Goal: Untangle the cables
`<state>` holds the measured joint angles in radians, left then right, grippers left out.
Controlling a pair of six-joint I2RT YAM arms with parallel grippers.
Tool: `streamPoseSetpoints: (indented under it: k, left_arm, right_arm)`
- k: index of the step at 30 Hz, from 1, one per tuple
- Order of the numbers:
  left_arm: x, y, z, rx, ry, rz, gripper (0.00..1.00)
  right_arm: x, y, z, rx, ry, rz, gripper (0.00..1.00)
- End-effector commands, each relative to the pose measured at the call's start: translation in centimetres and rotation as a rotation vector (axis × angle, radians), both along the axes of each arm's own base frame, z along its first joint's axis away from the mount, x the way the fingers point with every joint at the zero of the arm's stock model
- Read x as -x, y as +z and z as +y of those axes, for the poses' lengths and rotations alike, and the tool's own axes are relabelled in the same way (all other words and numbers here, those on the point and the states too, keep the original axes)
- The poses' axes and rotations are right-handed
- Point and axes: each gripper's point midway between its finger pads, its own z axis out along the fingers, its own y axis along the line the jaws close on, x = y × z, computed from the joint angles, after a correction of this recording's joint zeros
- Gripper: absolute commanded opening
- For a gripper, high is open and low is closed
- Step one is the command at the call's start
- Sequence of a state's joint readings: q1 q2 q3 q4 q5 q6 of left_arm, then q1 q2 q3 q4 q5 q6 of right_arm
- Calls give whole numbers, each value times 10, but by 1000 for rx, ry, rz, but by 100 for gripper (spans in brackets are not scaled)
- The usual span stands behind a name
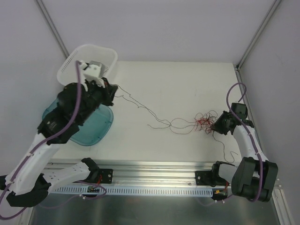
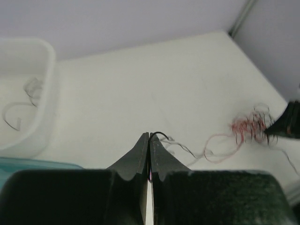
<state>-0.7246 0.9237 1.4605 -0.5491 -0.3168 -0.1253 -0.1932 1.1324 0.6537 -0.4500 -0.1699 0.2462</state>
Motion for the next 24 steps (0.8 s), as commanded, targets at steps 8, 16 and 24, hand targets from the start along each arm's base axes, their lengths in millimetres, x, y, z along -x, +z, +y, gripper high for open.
streamPoseSetpoints:
  k: [8, 16, 24]
  left_arm:
    - [20, -206, -69, 86, -202, 463, 7]
    - [68, -260, -82, 11, -396, 578, 79]
    - [84, -223, -171, -195, -705, 376, 93]
  right_arm:
    - [9, 65, 32, 143, 260, -143, 70]
    - [15, 95, 38, 219, 312, -236, 77]
    - [17, 94, 35, 214, 264, -252, 76]
